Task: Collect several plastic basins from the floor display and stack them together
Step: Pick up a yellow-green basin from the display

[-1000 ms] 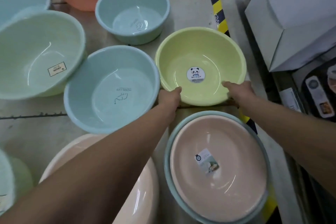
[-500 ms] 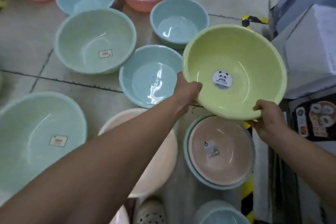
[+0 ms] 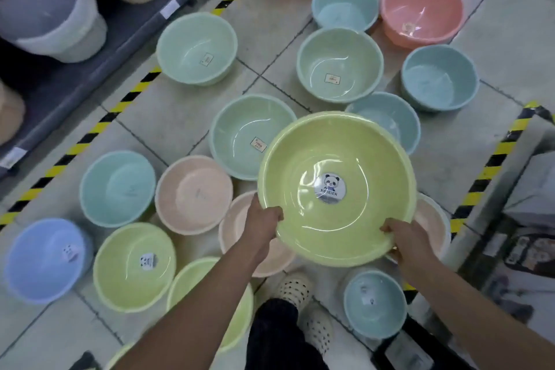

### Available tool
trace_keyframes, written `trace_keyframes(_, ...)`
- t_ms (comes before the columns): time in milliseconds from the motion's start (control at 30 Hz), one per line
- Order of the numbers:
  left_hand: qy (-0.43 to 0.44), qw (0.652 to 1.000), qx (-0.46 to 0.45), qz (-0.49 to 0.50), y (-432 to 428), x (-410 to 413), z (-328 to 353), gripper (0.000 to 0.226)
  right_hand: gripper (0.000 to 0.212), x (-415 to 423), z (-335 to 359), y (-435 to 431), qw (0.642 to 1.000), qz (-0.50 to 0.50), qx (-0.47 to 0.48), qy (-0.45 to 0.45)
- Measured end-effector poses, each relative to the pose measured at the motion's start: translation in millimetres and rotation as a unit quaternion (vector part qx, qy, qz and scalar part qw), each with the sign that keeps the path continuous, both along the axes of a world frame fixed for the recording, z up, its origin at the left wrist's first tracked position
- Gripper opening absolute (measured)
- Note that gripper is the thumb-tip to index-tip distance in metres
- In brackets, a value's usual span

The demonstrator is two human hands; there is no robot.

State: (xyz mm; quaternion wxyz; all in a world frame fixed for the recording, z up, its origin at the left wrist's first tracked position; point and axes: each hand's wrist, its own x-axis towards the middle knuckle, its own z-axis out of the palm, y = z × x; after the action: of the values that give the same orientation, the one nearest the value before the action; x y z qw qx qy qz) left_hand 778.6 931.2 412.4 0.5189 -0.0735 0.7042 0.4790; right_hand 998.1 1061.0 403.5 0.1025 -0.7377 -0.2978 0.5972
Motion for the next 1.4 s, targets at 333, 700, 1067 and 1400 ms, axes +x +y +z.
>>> trace_keyframes(333,0.024,0.979,-0.130,0.158,-245,-30,-4,0.044,0.032,-83,-4,-182,0.979,0.196,-0.050,0.000)
trace_keyframes(700,0.085,0.952,-0.281,0.088,-477,4,-177,0.033,0.027,-80,-161,-391,0.948,0.285,-0.124,-0.073)
trace_keyframes(1067,0.093,0.951,-0.255,0.146,-515,16,-345,0.035,0.045,-80,-320,-437,0.945,0.301,-0.009,-0.125)
trace_keyframes(1400,0.104,0.962,-0.194,0.161,-525,16,-378,0.043,0.053,-66,-348,-446,0.921,0.363,0.069,-0.119)
